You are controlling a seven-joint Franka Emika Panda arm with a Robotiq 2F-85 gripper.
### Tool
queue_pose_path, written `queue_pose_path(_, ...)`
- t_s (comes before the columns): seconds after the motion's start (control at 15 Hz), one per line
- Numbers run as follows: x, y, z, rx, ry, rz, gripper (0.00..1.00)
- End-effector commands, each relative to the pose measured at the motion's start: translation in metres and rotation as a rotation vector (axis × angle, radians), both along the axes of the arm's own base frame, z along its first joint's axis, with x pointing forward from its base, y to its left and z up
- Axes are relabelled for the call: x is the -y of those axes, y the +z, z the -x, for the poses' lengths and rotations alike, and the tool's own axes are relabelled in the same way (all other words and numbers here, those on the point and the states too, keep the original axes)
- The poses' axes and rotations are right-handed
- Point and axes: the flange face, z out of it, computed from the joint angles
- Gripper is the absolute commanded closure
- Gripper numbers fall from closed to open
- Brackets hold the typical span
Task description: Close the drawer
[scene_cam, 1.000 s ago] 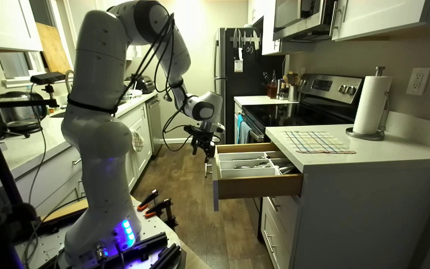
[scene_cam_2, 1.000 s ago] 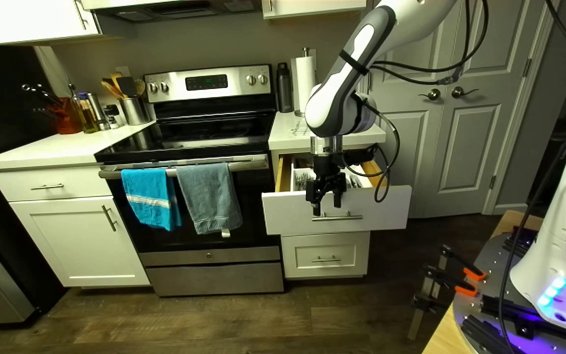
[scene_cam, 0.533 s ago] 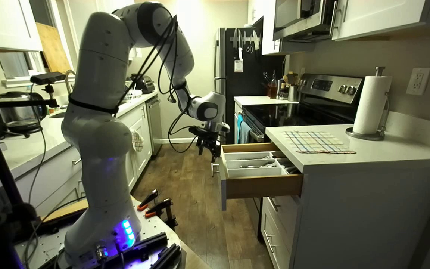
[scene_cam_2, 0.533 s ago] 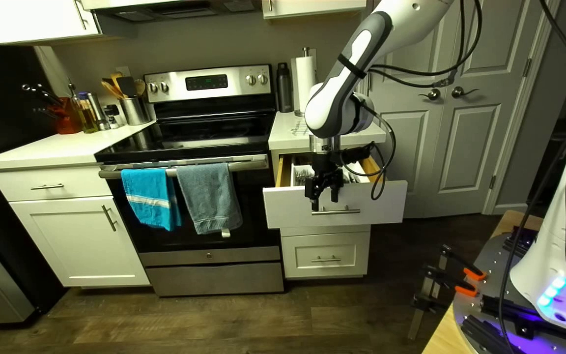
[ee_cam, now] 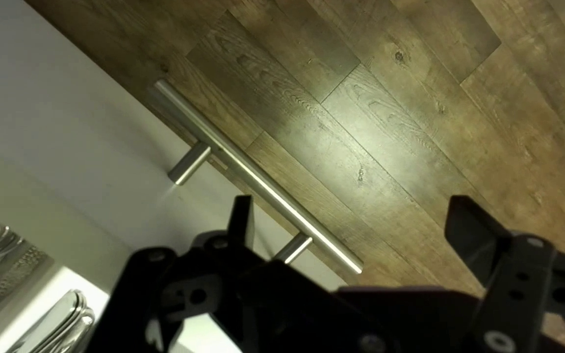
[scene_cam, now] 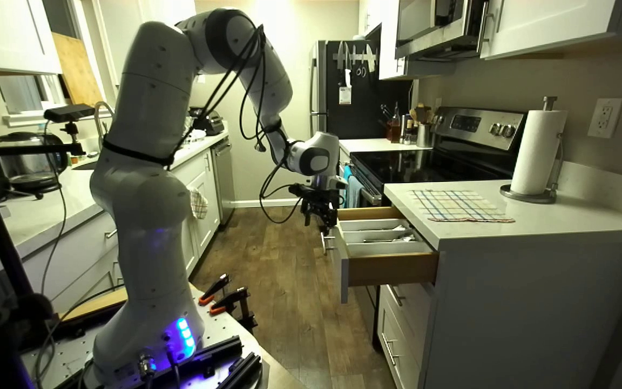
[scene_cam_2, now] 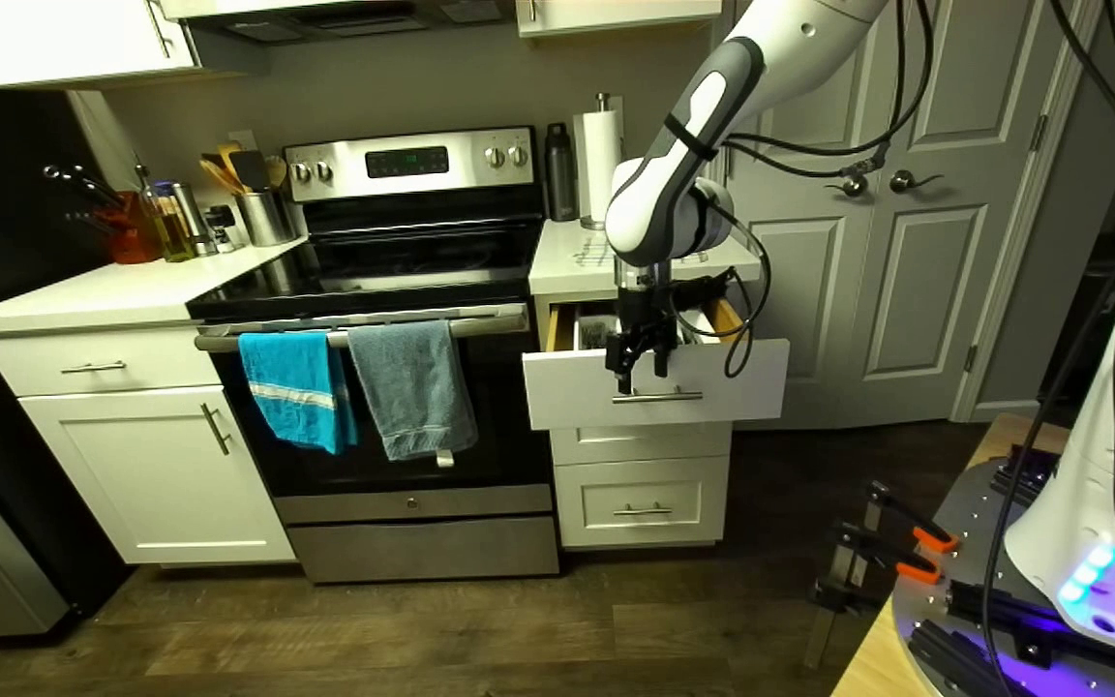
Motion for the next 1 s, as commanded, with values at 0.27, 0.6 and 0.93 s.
queue_pose_path(0.27,0.095,0.057,-0.065,0.185,-0.193,0.014,0.00)
queue_pose_path(0.6,0.080,0.069,-0.075,0.238,-0.236,-0.063,0.00)
queue_pose_path(0.93,0.018,0.039,-0.059,0.178,-0.209,-0.160,0.00)
